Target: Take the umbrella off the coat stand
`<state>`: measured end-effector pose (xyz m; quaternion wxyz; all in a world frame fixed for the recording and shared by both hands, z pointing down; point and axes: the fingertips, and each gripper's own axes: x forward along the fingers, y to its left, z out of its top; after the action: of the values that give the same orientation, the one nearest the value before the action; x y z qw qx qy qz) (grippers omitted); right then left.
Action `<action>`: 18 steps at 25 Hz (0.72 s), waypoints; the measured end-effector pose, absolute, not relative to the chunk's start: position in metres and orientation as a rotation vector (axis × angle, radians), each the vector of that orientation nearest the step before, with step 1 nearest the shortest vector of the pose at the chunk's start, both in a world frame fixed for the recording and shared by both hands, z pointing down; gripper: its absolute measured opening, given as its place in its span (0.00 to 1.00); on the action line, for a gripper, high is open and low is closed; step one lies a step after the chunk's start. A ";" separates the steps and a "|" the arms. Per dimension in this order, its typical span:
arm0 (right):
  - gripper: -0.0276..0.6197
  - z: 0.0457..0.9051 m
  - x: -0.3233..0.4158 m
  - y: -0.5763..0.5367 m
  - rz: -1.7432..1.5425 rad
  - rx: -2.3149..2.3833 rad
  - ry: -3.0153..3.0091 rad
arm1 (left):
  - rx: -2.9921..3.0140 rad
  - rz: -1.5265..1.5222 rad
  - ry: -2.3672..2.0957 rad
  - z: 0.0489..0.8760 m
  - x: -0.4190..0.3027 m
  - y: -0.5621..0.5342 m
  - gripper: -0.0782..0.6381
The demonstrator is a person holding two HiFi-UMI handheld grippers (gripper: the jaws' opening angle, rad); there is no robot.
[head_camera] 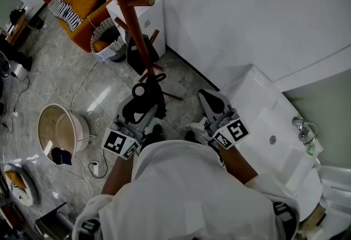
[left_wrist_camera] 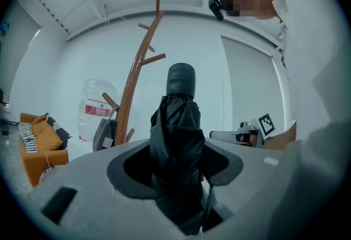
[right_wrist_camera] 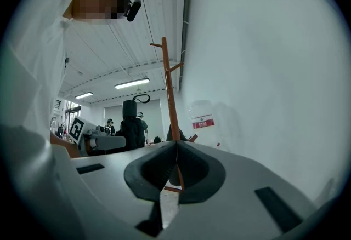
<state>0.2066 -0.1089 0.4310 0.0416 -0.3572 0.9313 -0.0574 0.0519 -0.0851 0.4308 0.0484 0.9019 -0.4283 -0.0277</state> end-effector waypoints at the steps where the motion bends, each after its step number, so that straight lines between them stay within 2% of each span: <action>1: 0.07 0.433 0.205 -0.109 -0.179 -1.093 2.854 | 2.744 -0.076 -1.311 0.436 0.049 -0.084 0.44; 8: 0.07 0.457 0.204 -0.110 -0.194 -1.141 2.892 | 2.690 -0.005 -1.386 0.467 0.033 -0.076 0.44; 18: 0.06 0.472 0.201 -0.109 -0.160 -1.162 2.942 | 2.649 -0.019 -1.450 0.469 0.012 -0.082 0.44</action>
<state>0.2010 -0.1087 0.4717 -0.0127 -0.3668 0.9289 -0.0504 0.0123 -0.0821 0.4694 0.0609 0.8756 -0.4791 -0.0064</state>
